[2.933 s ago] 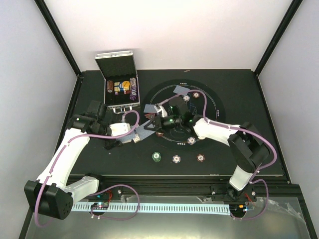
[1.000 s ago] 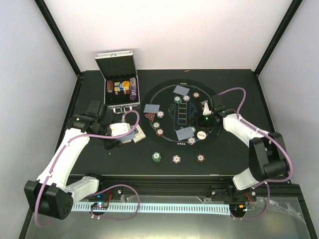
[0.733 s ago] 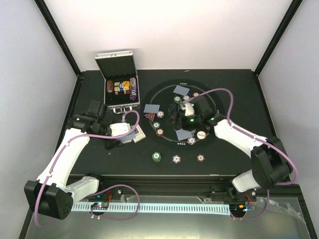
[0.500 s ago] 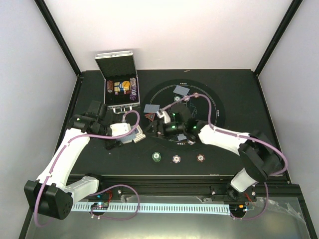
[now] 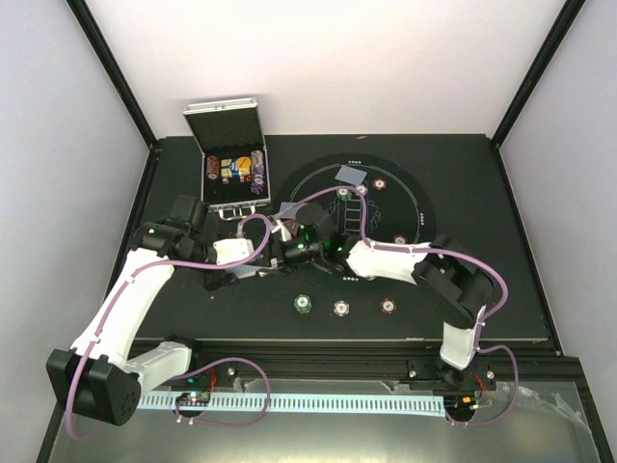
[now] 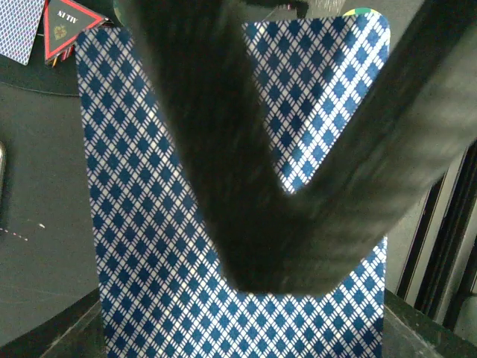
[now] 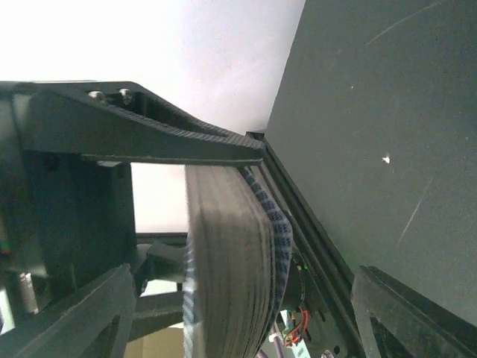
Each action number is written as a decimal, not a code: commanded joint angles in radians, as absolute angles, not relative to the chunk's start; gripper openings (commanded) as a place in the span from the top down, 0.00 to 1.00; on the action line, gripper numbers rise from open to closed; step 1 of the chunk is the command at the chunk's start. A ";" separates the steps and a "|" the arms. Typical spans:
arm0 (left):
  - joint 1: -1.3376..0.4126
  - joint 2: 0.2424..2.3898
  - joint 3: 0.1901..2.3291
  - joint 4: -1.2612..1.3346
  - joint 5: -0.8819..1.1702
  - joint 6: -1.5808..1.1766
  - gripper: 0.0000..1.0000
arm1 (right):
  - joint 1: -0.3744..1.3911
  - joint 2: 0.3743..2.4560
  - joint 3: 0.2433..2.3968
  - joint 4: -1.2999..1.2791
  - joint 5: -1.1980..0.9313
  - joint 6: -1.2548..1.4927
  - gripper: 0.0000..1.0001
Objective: Distribute texas hold em gaming equipment
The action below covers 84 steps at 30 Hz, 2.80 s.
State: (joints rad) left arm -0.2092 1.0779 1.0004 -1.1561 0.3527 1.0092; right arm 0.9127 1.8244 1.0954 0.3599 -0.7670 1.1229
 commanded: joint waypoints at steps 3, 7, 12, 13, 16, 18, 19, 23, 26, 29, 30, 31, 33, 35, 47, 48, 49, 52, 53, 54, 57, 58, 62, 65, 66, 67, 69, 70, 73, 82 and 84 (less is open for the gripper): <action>-0.214 1.068 1.048 -1.165 0.371 1.006 0.98 | 0.921 1.887 1.159 0.376 -0.788 1.146 0.24; -0.214 1.066 1.049 -1.165 0.365 1.006 0.99 | 0.906 1.888 1.152 0.348 -0.781 1.127 0.32; -0.213 1.065 1.049 -1.162 0.364 1.006 0.98 | 0.869 1.857 1.088 0.362 -0.781 1.124 0.37; -0.213 1.065 1.050 -1.160 0.363 1.007 0.98 | 0.863 1.850 1.076 0.362 -0.781 1.121 0.39; -0.213 1.066 1.048 -1.159 0.364 1.006 0.98 | 0.848 1.831 1.047 0.370 -0.780 1.120 0.44; -0.213 1.066 1.047 -1.159 0.363 1.006 0.98 | 0.847 1.822 1.033 0.375 -0.779 1.120 0.49; -0.213 1.066 1.045 -1.159 0.364 1.006 0.98 | 0.847 1.816 1.031 0.377 -0.779 1.120 0.52; -0.213 1.065 1.046 -1.159 0.360 1.005 0.99 | 0.845 1.794 1.017 0.378 -0.777 1.118 0.61; -0.213 1.063 1.044 -1.159 0.359 1.005 0.98 | 0.838 1.776 1.006 0.376 -0.775 1.117 0.70; -0.213 1.064 1.040 -1.158 0.357 1.005 0.98 | 0.833 1.757 1.001 0.370 -0.774 1.113 0.80; -0.213 1.064 1.040 -1.159 0.357 1.005 0.98 | 0.832 1.748 1.002 0.361 -0.772 1.108 0.82; -0.213 1.063 1.040 -1.158 0.357 1.005 0.98 | 0.829 1.742 1.003 0.352 -0.771 1.102 0.83; -0.213 1.064 1.040 -1.159 0.357 1.003 0.99 | 0.824 1.729 1.003 0.337 -0.769 1.094 0.85; -0.214 1.063 1.040 -1.158 0.357 1.003 0.98 | 0.815 1.717 0.997 0.325 -0.769 1.086 0.89; -0.213 1.062 1.033 -1.154 0.344 1.004 0.98 | 0.707 1.654 0.970 0.251 -0.788 1.030 0.99; -0.214 1.062 1.032 -1.154 0.344 1.003 0.98 | 0.698 1.654 0.972 0.248 -0.792 1.028 0.99; -0.213 1.063 1.034 -1.155 0.342 1.003 0.98 | 0.688 1.656 0.975 0.241 -0.795 1.022 0.99; -0.214 1.062 1.034 -1.155 0.340 1.002 0.98 | 0.649 1.669 0.988 0.219 -0.805 1.002 0.99; -0.213 1.062 1.034 -1.157 0.340 1.005 0.98 | 0.634 1.681 0.999 0.203 -0.805 0.990 0.99; -0.213 1.063 1.035 -1.157 0.340 1.005 0.98 | 0.618 1.697 1.019 0.182 -0.806 0.972 0.99; -0.213 1.062 1.038 -1.160 0.341 1.004 0.98 | 0.568 1.774 1.111 0.111 -0.806 0.918 0.99; -0.214 1.063 1.039 -1.161 0.343 1.003 0.98 | 0.555 1.804 1.145 0.087 -0.802 0.900 0.99; -0.213 1.060 1.039 -1.162 0.344 1.003 0.98 | 0.512 1.970 1.336 -0.025 -0.787 0.831 0.99; -0.213 1.060 1.037 -1.162 0.342 1.000 0.98 | 0.505 2.104 1.504 -0.137 -0.756 0.777 0.99; -0.213 1.061 1.036 -1.161 0.342 1.000 0.98 | 0.504 2.147 1.556 -0.167 -0.744 0.767 0.99; -0.213 1.060 1.035 -1.162 0.342 0.999 0.99 | 0.502 2.186 1.605 -0.186 -0.734 0.762 0.99; -0.213 1.062 1.035 -1.162 0.342 0.998 0.98 | 0.501 2.253 1.681 -0.214 -0.720 0.761 0.99; -0.213 1.062 1.035 -1.163 0.340 0.997 0.99 | 0.502 2.279 1.714 -0.226 -0.715 0.761 0.99; -0.213 1.057 1.034 -1.164 0.328 0.998 0.99 | 0.502 2.336 1.788 -0.260 -0.702 0.759 0.99; -0.214 1.053 1.040 -1.173 0.330 1.000 0.99 | 0.497 2.375 1.898 -0.438 -0.626 0.658 0.71; -0.214 1.051 1.041 -1.173 0.331 1.001 0.98 | 0.489 2.356 1.888 -0.466 -0.603 0.633 0.67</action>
State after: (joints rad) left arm -0.2119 1.0721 1.0004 -1.1595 0.3286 1.0077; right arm 0.5011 2.3856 1.8709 -0.3618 -0.6636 0.7052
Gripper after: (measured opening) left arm 0.669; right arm 0.302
